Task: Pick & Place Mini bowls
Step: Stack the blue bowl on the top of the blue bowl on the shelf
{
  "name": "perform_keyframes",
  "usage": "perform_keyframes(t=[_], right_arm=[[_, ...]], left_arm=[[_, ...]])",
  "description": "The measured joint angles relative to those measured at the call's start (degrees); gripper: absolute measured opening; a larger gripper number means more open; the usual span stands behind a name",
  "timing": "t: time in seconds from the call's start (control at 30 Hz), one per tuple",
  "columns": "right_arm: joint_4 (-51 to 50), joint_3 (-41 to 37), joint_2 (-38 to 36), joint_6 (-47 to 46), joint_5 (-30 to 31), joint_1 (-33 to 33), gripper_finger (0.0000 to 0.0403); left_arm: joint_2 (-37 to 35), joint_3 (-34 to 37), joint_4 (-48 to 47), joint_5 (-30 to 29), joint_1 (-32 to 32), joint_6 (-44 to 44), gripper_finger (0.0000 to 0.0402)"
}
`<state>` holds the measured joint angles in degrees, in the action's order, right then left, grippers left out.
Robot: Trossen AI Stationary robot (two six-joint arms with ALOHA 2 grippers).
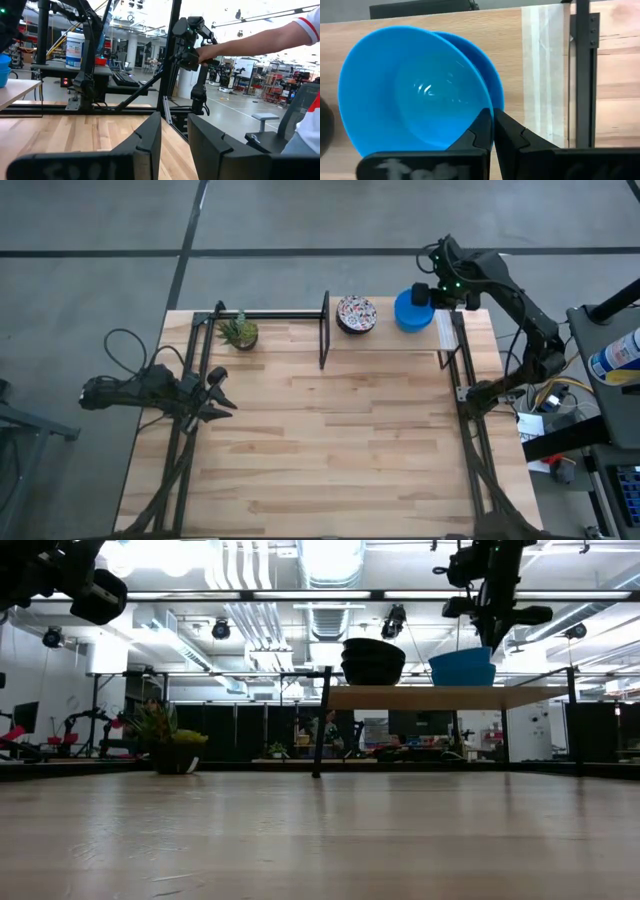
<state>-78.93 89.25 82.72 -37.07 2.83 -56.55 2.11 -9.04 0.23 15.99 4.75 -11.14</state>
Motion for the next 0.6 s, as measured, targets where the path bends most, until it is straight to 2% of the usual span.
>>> perform_keyframes(t=[0.2,0.3,0.43,0.6], right_arm=[[0.4,-1.5,0.0,1.5,0.4,0.0,0.0009],[1.1,-1.6,0.0,2.9,1.0,0.0,0.0021],[1.5,-1.6,0.0,3.7,1.0,0.0,0.0068],[1.8,-1.6,0.0,4.0,0.4,0.0,0.0146]], left_arm=[[0.0,0.0,0.0,0.0,0.0,0.0,0.009],[0.0,0.0,0.0,0.0,0.0,0.0,0.009],[0.0,0.0,0.0,0.0,0.0,0.0,0.009],[0.0,0.0,0.0,0.0,0.0,0.0,0.009]])
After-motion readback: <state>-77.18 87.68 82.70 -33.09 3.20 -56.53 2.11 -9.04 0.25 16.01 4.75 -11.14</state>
